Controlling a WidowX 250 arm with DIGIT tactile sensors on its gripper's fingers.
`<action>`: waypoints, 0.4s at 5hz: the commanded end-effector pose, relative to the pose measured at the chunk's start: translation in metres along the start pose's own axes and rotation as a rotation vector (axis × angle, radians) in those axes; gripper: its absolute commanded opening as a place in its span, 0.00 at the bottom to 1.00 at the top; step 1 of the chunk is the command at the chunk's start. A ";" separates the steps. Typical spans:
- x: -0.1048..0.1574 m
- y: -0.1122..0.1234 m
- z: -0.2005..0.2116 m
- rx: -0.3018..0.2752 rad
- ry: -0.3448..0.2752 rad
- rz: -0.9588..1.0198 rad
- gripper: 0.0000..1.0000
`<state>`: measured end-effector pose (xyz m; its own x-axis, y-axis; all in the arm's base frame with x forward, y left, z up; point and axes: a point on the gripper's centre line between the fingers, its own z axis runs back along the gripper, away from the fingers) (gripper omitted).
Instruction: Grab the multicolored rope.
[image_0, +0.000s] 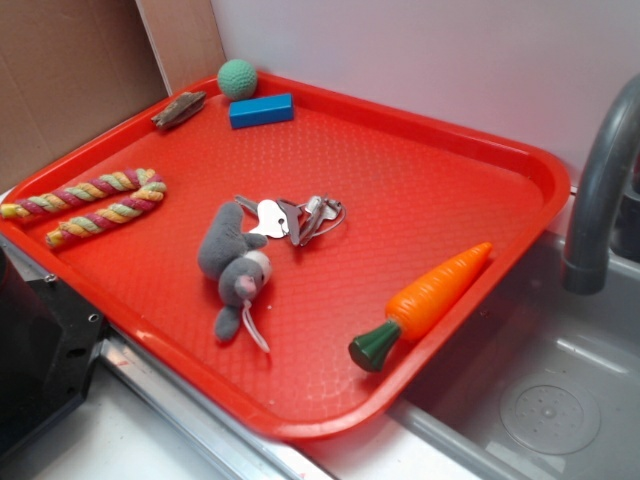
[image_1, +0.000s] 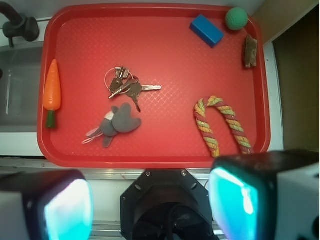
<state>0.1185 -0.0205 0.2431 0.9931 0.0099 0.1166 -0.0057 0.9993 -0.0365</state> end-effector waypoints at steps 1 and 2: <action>0.000 0.000 0.000 0.000 0.000 0.000 1.00; -0.001 0.040 -0.031 0.035 -0.013 0.247 1.00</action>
<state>0.1190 0.0180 0.2057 0.9599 0.2604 0.1037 -0.2592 0.9655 -0.0251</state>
